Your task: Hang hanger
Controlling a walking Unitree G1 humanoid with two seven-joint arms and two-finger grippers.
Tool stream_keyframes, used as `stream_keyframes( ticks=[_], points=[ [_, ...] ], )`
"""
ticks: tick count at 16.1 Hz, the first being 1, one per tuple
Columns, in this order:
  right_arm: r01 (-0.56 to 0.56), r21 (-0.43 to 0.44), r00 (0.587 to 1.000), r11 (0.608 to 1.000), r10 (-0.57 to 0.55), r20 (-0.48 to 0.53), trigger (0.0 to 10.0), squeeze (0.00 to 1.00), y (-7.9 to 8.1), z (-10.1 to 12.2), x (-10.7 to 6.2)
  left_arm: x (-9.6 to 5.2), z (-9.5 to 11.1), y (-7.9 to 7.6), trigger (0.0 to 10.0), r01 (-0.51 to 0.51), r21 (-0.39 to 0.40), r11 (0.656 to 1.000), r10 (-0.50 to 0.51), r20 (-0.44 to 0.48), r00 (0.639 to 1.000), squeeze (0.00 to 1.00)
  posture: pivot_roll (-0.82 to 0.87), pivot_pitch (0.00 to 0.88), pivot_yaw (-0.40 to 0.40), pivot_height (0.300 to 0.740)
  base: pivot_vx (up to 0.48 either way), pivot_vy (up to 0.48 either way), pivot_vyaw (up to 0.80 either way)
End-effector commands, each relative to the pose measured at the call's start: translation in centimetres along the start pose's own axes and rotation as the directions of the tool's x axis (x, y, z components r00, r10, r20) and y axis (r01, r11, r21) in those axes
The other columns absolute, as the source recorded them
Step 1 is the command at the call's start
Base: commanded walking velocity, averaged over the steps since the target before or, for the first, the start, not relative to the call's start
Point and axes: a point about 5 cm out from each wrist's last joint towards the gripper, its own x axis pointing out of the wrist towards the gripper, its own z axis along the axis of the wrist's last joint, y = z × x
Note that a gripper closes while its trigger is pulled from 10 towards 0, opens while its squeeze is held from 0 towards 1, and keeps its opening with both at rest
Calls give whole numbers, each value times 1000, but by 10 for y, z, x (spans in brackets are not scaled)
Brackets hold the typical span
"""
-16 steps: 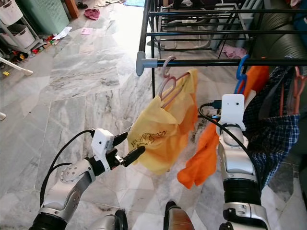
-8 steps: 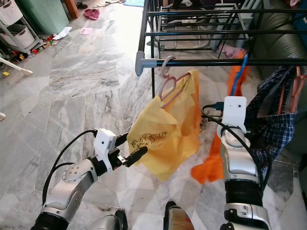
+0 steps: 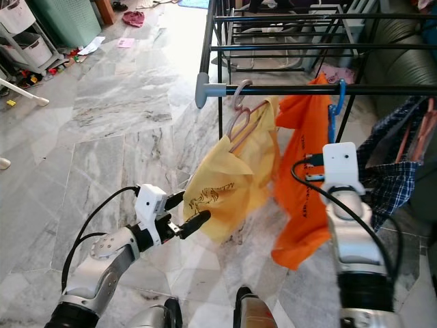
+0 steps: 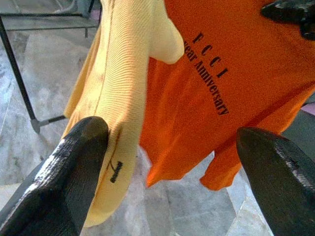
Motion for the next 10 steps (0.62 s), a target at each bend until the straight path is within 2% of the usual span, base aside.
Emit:
stream_keyframes(
  ticks=[1, 2, 5, 6, 7, 9, 10],
  points=[
    [-35, -34, 998, 999, 34, -49, 4314, 0, 6, -14, -2, -1, -4, 1, 10000, -6, -4, 1000, 6, -27, 1000, 0, -169, 242, 87, 740, 0, 0, 0],
    [-29, -46, 998, 999, 27, -50, 10000, 0, 5, -14, -2, -1, -4, 1, 10000, -6, -5, 1000, 6, -27, 1000, 0, -169, 242, 87, 740, 0, 0, 0],
    [-23, -76, 999, 997, 19, -50, 10000, 0, 3, -15, -1, -1, -4, 1, 10000, -7, -4, 1000, 7, -33, 999, 0, -166, 234, 87, 740, 0, 0, 0],
    [-22, -72, 999, 997, 19, -42, 10000, 1000, 2, -15, 1, -1, -5, 2, 10000, -10, -3, 1000, 9, -37, 999, 0, -166, 234, 87, 740, 0, 0, 0],
    [-9, -101, 999, 995, 5, -35, 10000, 1000, 0, -14, 3, -1, -5, 2, 10000, -12, -2, 1000, 12, -42, 999, 0, -161, 233, 85, 740, 0, 0, 0],
    [-3, -103, 999, 995, -1, -32, 10000, 1000, -1, -13, 5, -1, -5, 3, 10000, -14, -2, 1000, 14, -43, 999, 0, -159, 234, 86, 740, 0, 0, 0],
    [-3, -104, 999, 995, 0, -36, 10000, 369, -1, -12, 8, -1, -5, 3, 10000, -15, -1, 1000, 15, -45, 999, 0, -156, 234, 87, 740, 0, 0, 0]
  ],
)
